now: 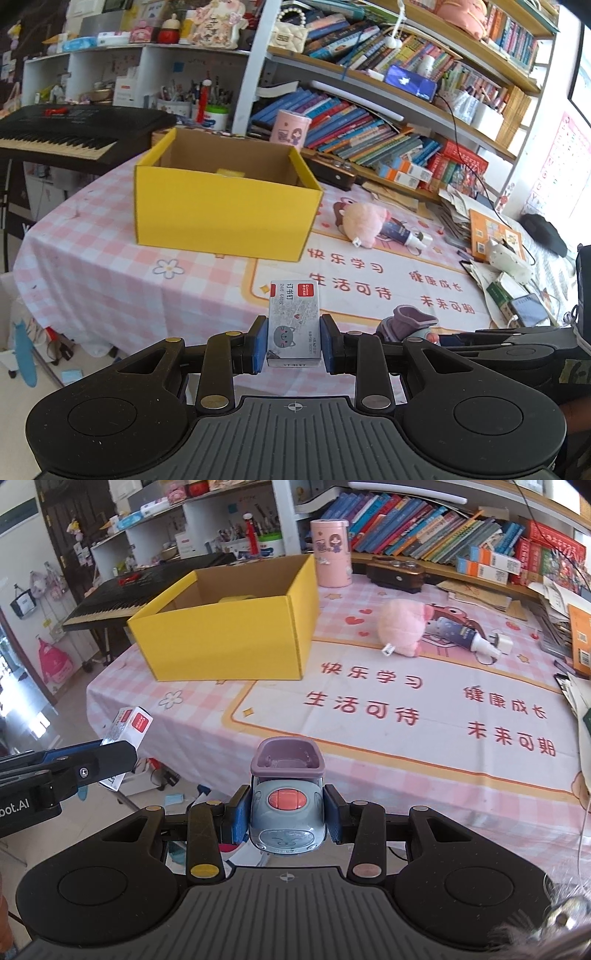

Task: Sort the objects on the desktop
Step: 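Carry the medicine box and toy car toward the yellow box with both grippers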

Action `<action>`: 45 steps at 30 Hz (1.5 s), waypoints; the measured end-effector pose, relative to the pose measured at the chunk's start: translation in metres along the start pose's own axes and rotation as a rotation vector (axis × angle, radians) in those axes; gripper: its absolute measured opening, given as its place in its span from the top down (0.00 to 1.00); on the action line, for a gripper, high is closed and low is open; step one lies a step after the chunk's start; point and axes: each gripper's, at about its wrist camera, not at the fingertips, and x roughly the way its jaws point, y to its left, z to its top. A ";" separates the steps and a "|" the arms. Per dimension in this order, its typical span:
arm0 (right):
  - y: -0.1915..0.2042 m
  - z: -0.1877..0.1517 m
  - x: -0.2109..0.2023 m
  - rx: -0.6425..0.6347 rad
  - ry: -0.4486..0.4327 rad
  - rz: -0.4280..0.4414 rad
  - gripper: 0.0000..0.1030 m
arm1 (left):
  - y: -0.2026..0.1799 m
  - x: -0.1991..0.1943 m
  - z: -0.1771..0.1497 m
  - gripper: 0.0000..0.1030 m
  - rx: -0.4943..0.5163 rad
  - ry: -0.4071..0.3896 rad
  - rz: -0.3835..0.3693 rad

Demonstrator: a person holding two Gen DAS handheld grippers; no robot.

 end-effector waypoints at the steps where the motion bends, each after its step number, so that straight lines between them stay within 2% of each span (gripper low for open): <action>1: 0.002 0.000 0.001 -0.004 0.002 0.003 0.63 | 0.002 -0.001 0.000 0.73 -0.003 -0.002 0.003; 12: 0.016 0.005 0.011 -0.037 0.015 0.026 0.63 | 0.015 -0.006 0.001 0.73 -0.024 -0.016 0.031; 45: 0.042 0.014 0.006 -0.083 -0.020 0.035 0.63 | 0.032 -0.017 0.008 0.73 -0.027 -0.060 0.022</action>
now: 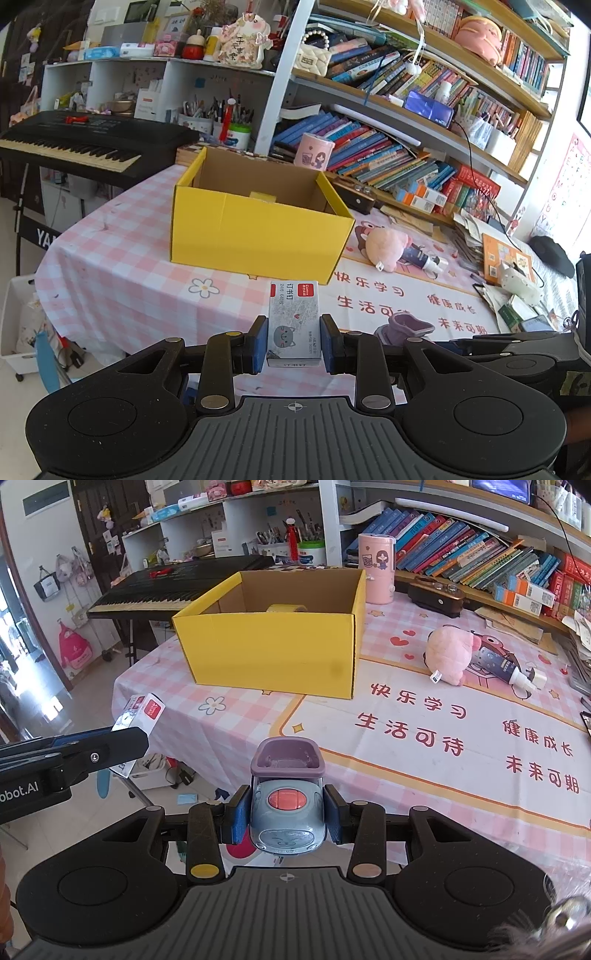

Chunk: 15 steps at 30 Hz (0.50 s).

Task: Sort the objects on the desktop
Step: 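Carry the medicine box and toy car toward the yellow box with both grippers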

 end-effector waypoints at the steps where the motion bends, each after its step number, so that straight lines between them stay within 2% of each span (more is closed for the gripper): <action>1: 0.000 0.001 0.000 -0.001 0.001 0.000 0.63 | 0.001 0.000 0.000 0.73 -0.001 0.000 0.000; 15: -0.004 0.019 0.016 -0.017 -0.007 0.021 0.63 | 0.005 0.012 0.014 0.73 -0.006 -0.011 0.023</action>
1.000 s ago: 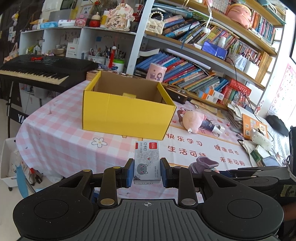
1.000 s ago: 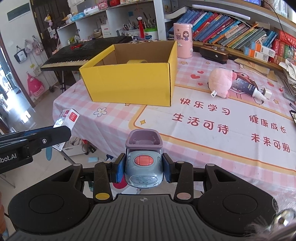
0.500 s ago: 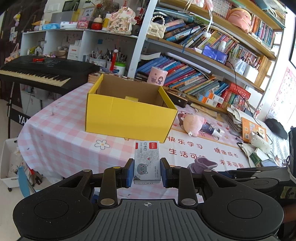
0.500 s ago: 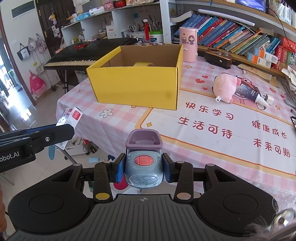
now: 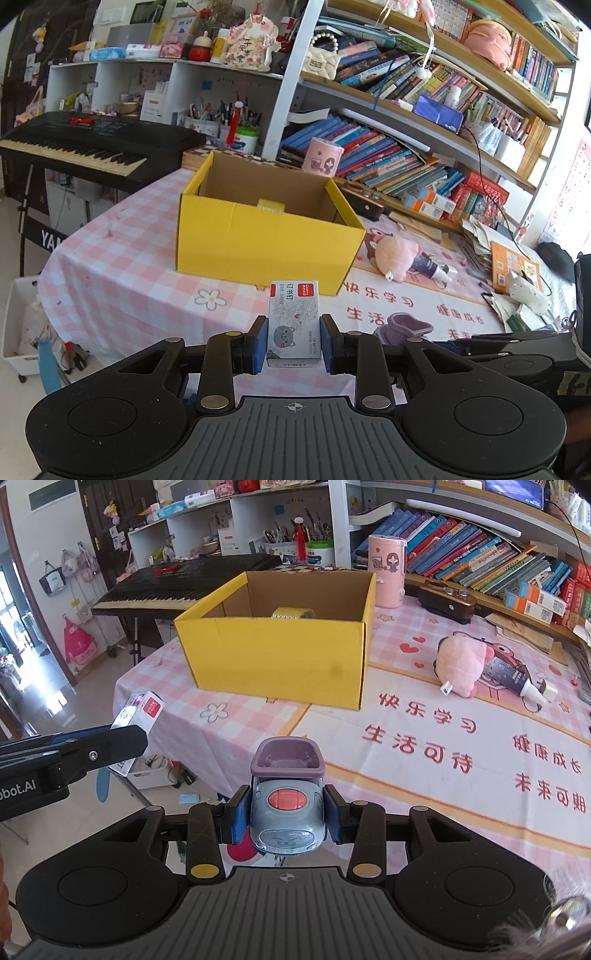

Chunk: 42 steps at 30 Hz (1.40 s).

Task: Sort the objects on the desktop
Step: 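Carry the medicine box and toy car toward the yellow box with both grippers, then lower both into the yellow box and open both grippers to release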

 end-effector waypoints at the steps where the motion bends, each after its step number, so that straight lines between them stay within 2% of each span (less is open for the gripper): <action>1: -0.001 0.003 0.002 -0.001 -0.007 0.004 0.63 | 0.000 0.001 0.003 0.73 0.002 -0.003 0.004; 7: -0.007 0.032 0.010 -0.026 -0.057 0.028 0.63 | 0.003 0.013 0.029 0.73 0.019 -0.043 0.027; 13: -0.018 0.079 0.019 -0.042 -0.125 0.055 0.63 | 0.004 0.032 0.068 0.73 0.059 -0.098 0.053; 18: -0.029 0.119 0.031 -0.078 -0.173 0.064 0.63 | 0.003 0.056 0.098 0.73 0.089 -0.133 0.079; 24: -0.041 0.152 0.056 -0.134 -0.184 0.059 0.63 | 0.002 0.094 0.119 0.73 0.103 -0.131 0.111; 33: -0.050 0.178 0.098 -0.238 -0.148 0.059 0.63 | 0.000 0.158 0.119 0.73 0.168 -0.006 0.170; 42: -0.051 0.198 0.145 -0.364 -0.065 0.058 0.63 | 0.006 0.197 0.111 0.73 0.214 0.120 0.209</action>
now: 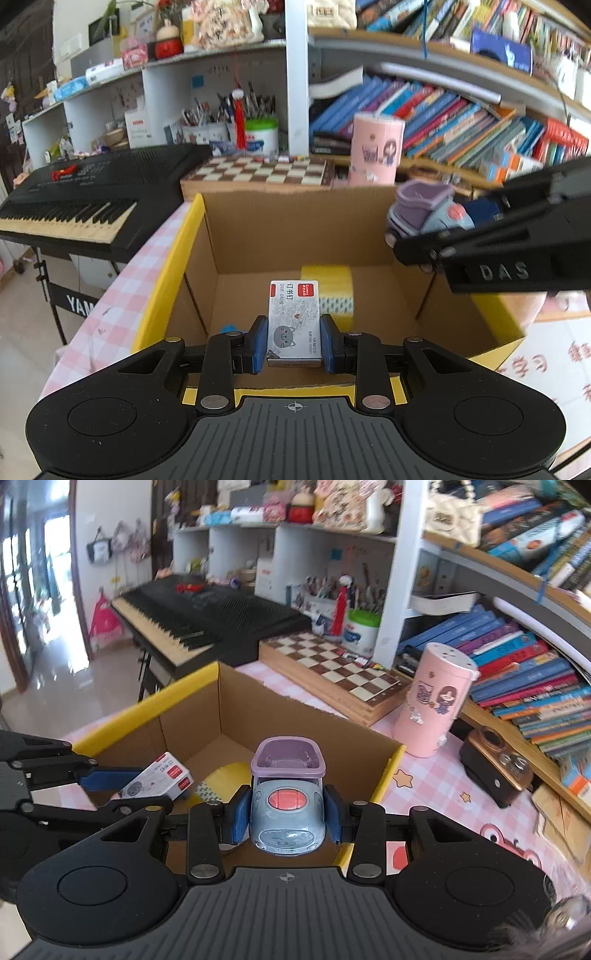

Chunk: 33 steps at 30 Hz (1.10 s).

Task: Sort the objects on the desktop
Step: 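Lower both into the yellow box and open both grippers to release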

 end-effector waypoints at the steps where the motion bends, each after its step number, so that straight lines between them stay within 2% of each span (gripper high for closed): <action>1: 0.000 0.002 0.006 -0.017 0.009 0.002 0.63 | 0.000 0.003 -0.001 0.73 0.004 0.014 0.005; 17: 0.004 0.028 0.086 -0.229 0.185 0.060 0.63 | 0.005 0.011 0.004 0.73 -0.054 0.076 -0.033; 25: 0.006 0.041 0.112 -0.261 0.235 0.065 0.63 | 0.001 0.019 0.005 0.73 -0.059 0.097 -0.025; 33: 0.008 0.043 0.139 -0.249 0.321 0.102 0.63 | 0.000 0.019 0.005 0.71 -0.063 0.102 -0.024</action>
